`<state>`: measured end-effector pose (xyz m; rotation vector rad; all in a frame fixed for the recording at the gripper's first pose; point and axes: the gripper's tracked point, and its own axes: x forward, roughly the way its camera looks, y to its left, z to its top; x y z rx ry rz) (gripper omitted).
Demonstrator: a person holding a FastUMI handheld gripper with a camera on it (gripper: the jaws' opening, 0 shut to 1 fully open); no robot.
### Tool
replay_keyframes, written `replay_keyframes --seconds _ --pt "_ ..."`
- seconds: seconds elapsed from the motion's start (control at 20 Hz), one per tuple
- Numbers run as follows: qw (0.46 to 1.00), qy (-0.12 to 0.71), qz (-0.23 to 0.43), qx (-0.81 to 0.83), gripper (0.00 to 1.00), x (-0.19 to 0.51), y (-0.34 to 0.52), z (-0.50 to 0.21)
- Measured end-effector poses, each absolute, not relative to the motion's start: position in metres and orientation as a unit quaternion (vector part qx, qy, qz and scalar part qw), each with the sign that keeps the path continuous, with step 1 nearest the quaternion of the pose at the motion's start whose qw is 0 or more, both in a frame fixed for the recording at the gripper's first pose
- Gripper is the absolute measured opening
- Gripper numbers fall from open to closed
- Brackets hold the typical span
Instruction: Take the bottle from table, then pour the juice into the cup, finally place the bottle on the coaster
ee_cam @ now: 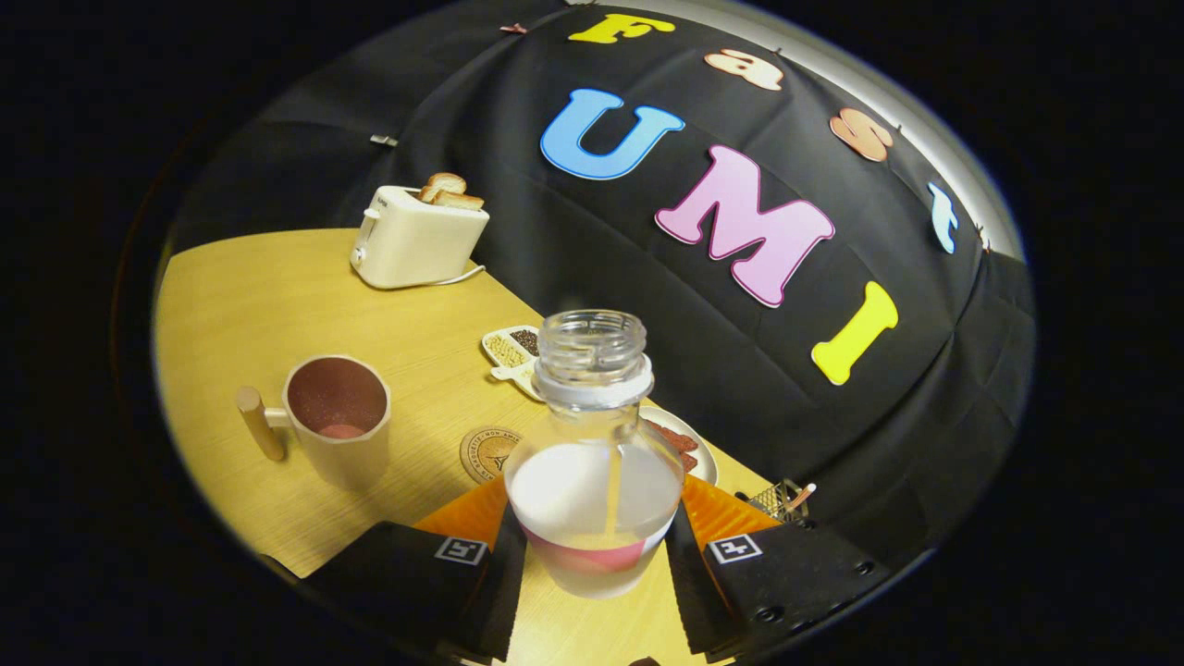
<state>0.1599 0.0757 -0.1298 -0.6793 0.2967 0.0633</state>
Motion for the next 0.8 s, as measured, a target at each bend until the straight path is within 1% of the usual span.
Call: replay_keyframes --seconds 0.35,0.55,0.8 --pt "0.870 0.165 -0.003 -0.465 0.71 0.163 0.084 -0.138" --pt "0.835 0.170 0.002 -0.524 0.71 0.163 0.098 -0.148" --pt "0.786 0.146 0.019 -0.601 0.71 0.169 0.117 -0.152"
